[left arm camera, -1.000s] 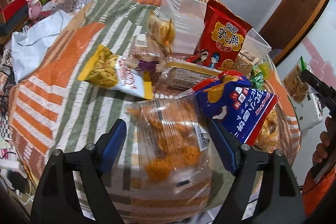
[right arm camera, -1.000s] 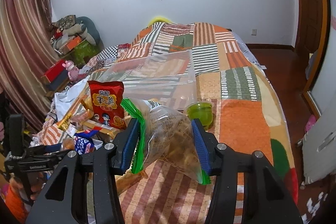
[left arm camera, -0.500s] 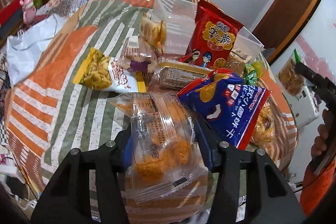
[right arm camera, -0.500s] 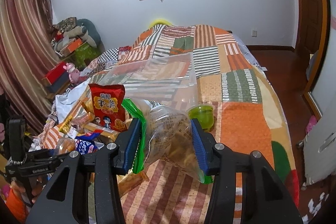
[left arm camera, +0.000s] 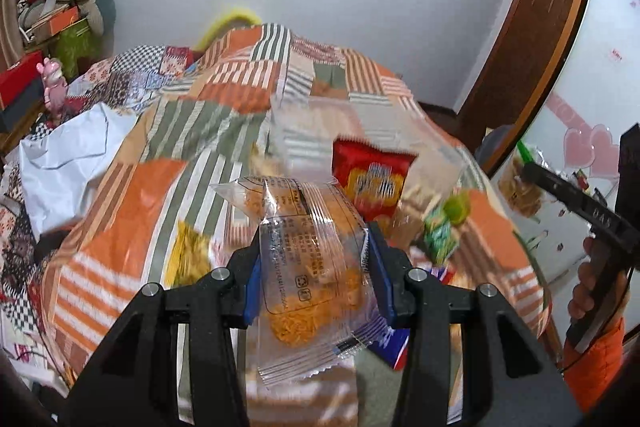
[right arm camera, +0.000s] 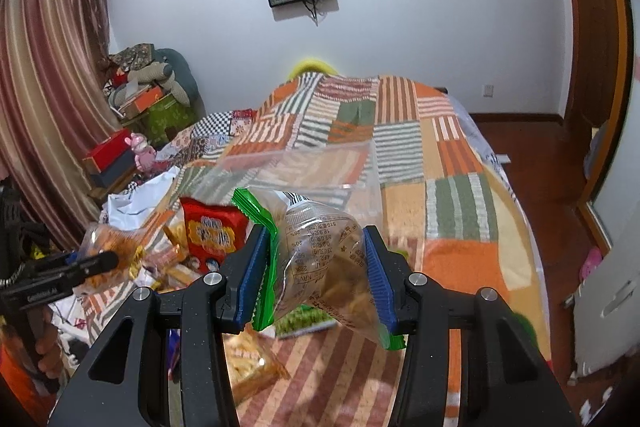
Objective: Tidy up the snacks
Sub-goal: 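Carry both held packs into the clear plastic box and open both tools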
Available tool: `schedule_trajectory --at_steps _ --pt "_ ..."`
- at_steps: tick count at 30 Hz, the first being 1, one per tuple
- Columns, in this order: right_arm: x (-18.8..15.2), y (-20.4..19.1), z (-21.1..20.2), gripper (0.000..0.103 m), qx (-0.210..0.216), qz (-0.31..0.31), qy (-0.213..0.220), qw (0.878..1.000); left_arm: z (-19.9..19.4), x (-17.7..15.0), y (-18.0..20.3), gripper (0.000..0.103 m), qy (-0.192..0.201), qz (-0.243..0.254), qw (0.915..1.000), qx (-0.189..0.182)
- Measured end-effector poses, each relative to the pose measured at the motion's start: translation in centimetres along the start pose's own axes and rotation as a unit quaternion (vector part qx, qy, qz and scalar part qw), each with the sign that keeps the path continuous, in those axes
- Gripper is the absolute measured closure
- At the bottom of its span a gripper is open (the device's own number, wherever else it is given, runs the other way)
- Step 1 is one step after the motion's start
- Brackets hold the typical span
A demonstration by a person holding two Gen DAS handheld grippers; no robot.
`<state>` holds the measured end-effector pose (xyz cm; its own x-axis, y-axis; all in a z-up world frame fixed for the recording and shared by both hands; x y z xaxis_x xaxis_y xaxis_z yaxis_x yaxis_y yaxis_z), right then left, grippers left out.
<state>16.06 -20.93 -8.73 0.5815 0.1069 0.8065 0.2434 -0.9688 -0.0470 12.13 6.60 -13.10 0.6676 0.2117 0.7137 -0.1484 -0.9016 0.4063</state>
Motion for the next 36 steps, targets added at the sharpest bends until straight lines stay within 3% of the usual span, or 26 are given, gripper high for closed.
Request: schedule_trajectory --at_steps 18,36 --pt "4.1 -2.0 3.2 0.059 0.010 -0.008 0.032 0.999 5.0 8.0 -0.8 0.058 0.026 0.041 0.9988 0.007" --pt "4.3 -3.6 9.3 0.059 0.020 -0.010 -0.017 1.000 12.9 9.9 -2.3 0.058 -0.029 0.041 0.9987 -0.002"
Point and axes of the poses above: each gripper's, at about its wrist camera, not at the fingertips, and z roughly the way its jaws point, y to its right, x to its top, the point moved 5 cm from there along z, roughly the way its jaws point, and after that the axes turned 14 degrees about -x, right-handed, at the moved point
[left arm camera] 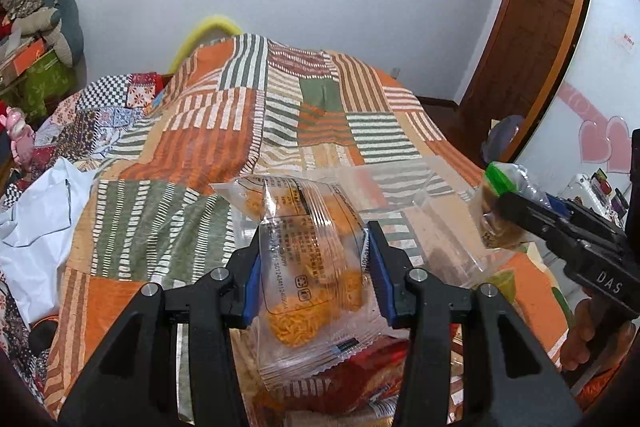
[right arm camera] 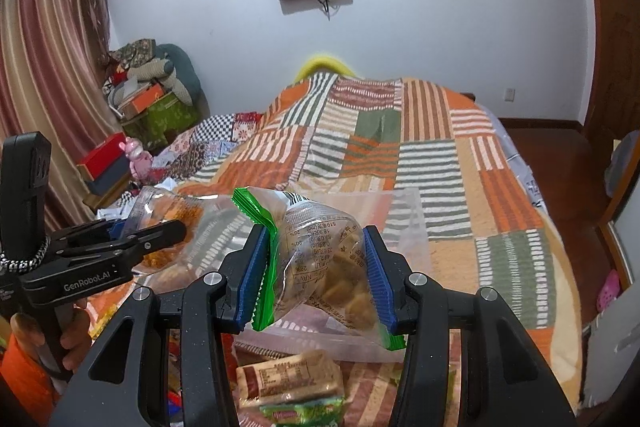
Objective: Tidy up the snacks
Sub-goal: 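Carry both held packs into the clear plastic box and open both tools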
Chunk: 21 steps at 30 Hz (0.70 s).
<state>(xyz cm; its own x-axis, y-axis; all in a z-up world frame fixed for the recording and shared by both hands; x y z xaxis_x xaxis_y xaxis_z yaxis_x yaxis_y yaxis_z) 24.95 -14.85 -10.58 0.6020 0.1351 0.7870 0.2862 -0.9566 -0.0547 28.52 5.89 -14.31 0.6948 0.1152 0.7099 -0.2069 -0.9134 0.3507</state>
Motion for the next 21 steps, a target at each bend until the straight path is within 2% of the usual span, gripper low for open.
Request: schedule_trajectory --at_steps 9,15,21 --pt "-0.7 -0.6 2.4 0.059 -0.002 -0.016 -0.037 0.999 2.5 -0.3 -0.9 0.057 -0.033 -0.026 0.9990 -0.012" --pt "-0.6 -0.9 2.9 0.058 -0.002 -0.025 -0.043 0.999 2.7 -0.4 -1.0 0.057 -0.034 -0.029 0.9990 -0.011" --pt "-0.9 -1.3 3.3 0.054 0.006 -0.030 -0.060 0.998 1.5 -0.1 -0.2 0.045 -0.022 -0.014 0.9996 -0.008"
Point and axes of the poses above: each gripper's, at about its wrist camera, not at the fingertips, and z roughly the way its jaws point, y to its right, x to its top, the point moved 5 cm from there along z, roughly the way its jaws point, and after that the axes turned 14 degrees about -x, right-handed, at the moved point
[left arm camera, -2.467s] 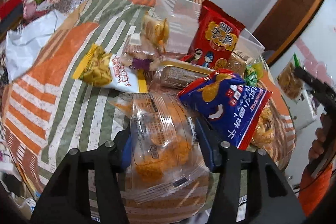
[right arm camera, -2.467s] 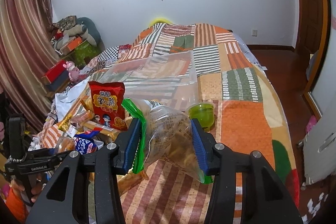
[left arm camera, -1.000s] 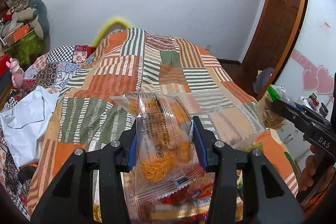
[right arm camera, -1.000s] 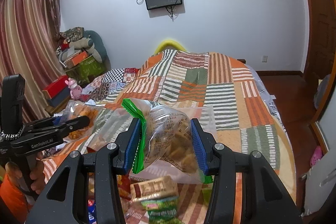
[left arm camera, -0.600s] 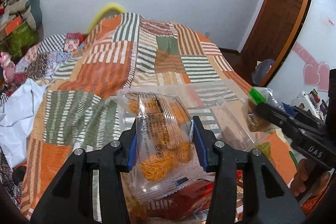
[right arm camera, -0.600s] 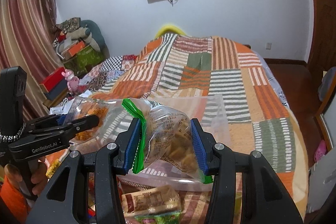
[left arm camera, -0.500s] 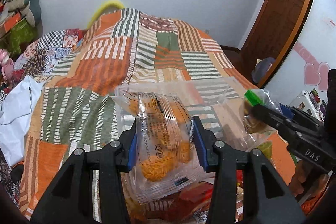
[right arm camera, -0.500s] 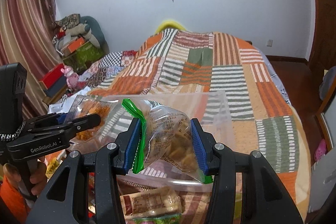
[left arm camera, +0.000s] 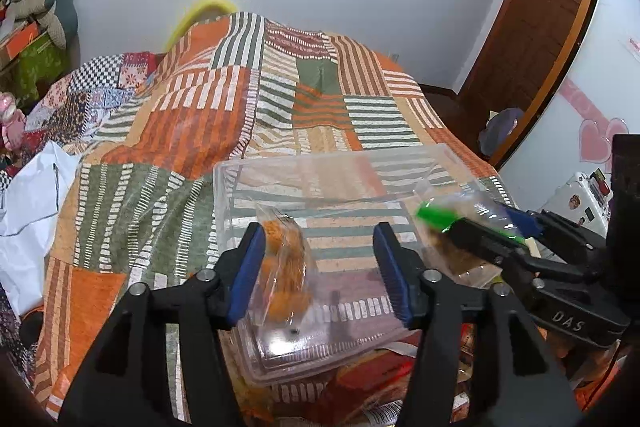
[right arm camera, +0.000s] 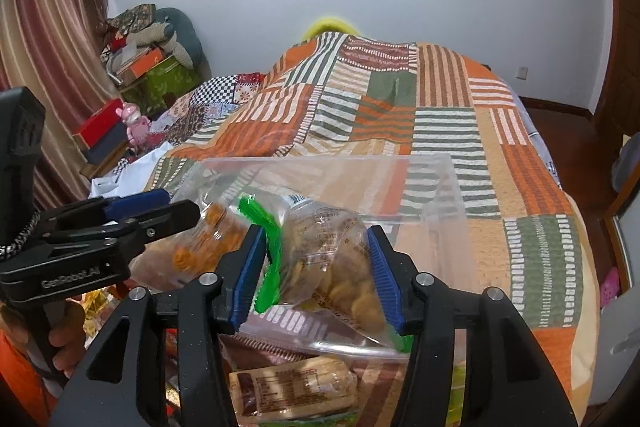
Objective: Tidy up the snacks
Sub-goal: 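Carry both held packs into the clear plastic box and open both tools, then grasp the clear pastry pack with the right tool while the left tool grasps the blue snack bag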
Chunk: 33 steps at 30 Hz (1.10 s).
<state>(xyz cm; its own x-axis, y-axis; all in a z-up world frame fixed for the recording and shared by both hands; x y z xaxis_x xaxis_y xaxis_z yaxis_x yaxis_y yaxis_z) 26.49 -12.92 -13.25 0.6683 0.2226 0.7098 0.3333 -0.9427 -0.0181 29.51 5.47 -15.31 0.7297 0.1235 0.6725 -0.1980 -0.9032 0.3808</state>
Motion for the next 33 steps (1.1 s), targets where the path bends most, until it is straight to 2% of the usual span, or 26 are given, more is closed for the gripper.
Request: schedule_trajectory --at_steps 5,9,16,24,33 --pt "-0.1 0.2 -1.2 0.045 0.004 0.005 0.007 1.000 -1.5 0.1 0.7 0.041 0.011 0.008 0.9999 -0.001" --pt "-0.1 0.5 -2.8 0.045 0.000 0.006 0.018 1.000 -3.3 0.3 1.5 0.039 0.023 0.012 0.9997 -0.003" --pt "-0.4 0.6 -6.1 0.040 -0.007 0.003 0.041 0.999 -7.1 -0.5 3.5 0.031 0.044 0.039 0.9983 0.006" --pt "-2.3 0.4 -9.3 0.037 -0.007 -0.007 0.053 0.999 -10.2 -3.4 5.7 0.022 0.045 0.057 0.9973 0.011" --pt "-5.6 0.9 -11.0 0.036 -0.008 -0.009 0.042 0.999 -10.4 -8.2 7.2 0.018 0.011 0.038 0.9992 -0.002"
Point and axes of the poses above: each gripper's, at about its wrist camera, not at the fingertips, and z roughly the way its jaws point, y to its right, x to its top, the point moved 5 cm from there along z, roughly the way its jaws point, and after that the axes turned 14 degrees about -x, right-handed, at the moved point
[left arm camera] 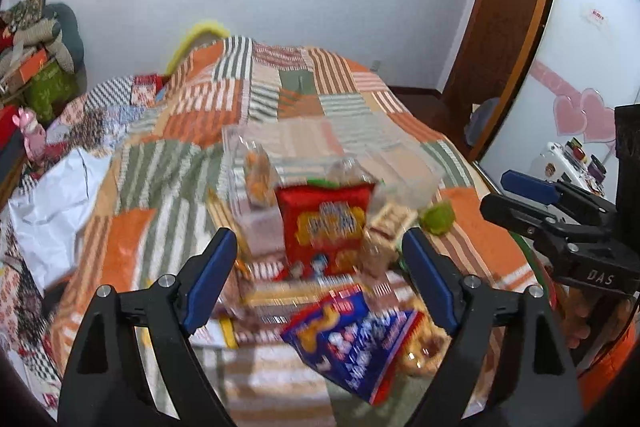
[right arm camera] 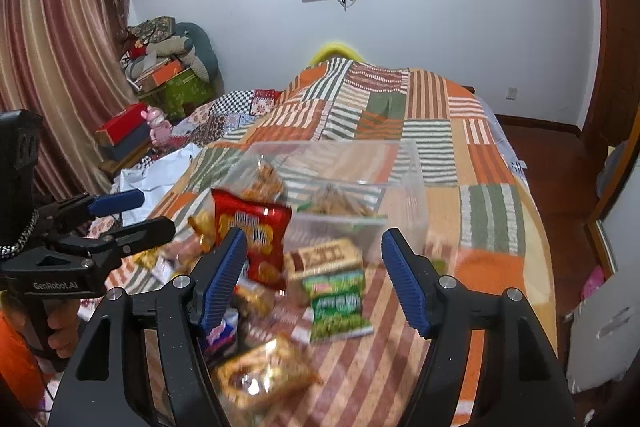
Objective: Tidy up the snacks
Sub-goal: 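Grasp the clear pastry pack with the right tool while the left tool grasps the blue snack bag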
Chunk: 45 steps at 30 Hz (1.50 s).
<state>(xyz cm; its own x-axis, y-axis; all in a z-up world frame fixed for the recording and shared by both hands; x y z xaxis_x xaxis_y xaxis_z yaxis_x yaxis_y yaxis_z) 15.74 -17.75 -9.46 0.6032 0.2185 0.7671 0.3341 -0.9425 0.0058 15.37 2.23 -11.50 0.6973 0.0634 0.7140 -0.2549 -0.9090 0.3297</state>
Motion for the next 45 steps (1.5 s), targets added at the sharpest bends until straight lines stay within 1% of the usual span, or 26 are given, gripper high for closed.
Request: schedule_trajectory --at_steps 6,10,14,18,24,27,29,32,34,39,40,42,43,44,45 --pt "-2.4 0.1 -0.4 0.036 0.004 0.004 -0.019 1.000 2.5 -2.6 0.6 0.018 -0.031 -0.022 0.9993 -0.004" --pt "-4.0 0.1 -0.2 0.036 0.008 0.010 -0.039 0.999 4.6 -4.6 0.3 0.018 -0.059 -0.034 0.9976 0.012" --pt "-5.6 -0.2 0.5 0.036 0.014 0.011 -0.062 0.998 5.6 -6.5 -0.4 0.018 -0.078 -0.044 0.9959 0.012" --pt "-7.2 -1.0 0.7 0.036 0.018 0.005 -0.075 0.997 4.9 -8.1 -0.8 0.018 -0.079 -0.046 0.9958 0.008" --pt "-8.9 -2.4 1.7 0.036 0.034 -0.002 -0.104 0.994 4.1 -9.9 -1.5 0.018 -0.091 -0.040 0.9949 0.015" --pt "-9.5 -3.0 2.1 0.036 0.041 -0.005 -0.118 0.992 3.5 -10.5 -2.3 0.018 -0.089 -0.059 0.9942 0.010" --pt "-9.8 -3.4 2.4 0.035 0.045 -0.004 -0.126 0.991 3.0 -10.4 -2.8 0.018 -0.085 -0.068 0.9940 0.011" --pt "-9.7 -3.7 2.8 0.027 0.047 0.002 -0.129 0.991 2.1 -10.0 -3.0 0.018 -0.073 -0.071 0.9947 0.009" --pt "-9.7 -4.1 3.1 0.025 0.051 0.003 -0.132 0.990 1.6 -9.8 -2.8 0.018 -0.069 -0.073 0.9949 0.004" --pt "-10.1 -5.0 3.9 0.025 0.059 -0.005 -0.142 0.988 1.5 -8.8 -2.1 0.018 -0.063 -0.081 0.9946 -0.008" --pt "-10.2 -5.0 4.0 0.025 0.056 -0.009 -0.142 0.988 1.8 -8.5 -2.0 0.018 -0.064 -0.086 0.9941 -0.013" --pt "-10.5 -4.8 4.1 0.030 0.049 -0.019 -0.139 0.989 2.4 -8.1 -2.0 0.018 -0.064 -0.099 0.9929 -0.020" --pt "-10.5 -4.6 4.0 0.038 0.047 -0.023 -0.137 0.989 2.7 -7.9 -2.0 0.017 -0.066 -0.103 0.9923 -0.021" --pt "-10.6 -4.4 3.9 0.043 0.045 -0.027 -0.135 0.989 3.0 -7.8 -1.9 0.017 -0.068 -0.104 0.9920 -0.021" --pt "-10.7 -4.0 3.8 0.046 0.044 -0.029 -0.135 0.989 3.6 -7.7 -1.8 0.016 -0.074 -0.106 0.9914 -0.018"
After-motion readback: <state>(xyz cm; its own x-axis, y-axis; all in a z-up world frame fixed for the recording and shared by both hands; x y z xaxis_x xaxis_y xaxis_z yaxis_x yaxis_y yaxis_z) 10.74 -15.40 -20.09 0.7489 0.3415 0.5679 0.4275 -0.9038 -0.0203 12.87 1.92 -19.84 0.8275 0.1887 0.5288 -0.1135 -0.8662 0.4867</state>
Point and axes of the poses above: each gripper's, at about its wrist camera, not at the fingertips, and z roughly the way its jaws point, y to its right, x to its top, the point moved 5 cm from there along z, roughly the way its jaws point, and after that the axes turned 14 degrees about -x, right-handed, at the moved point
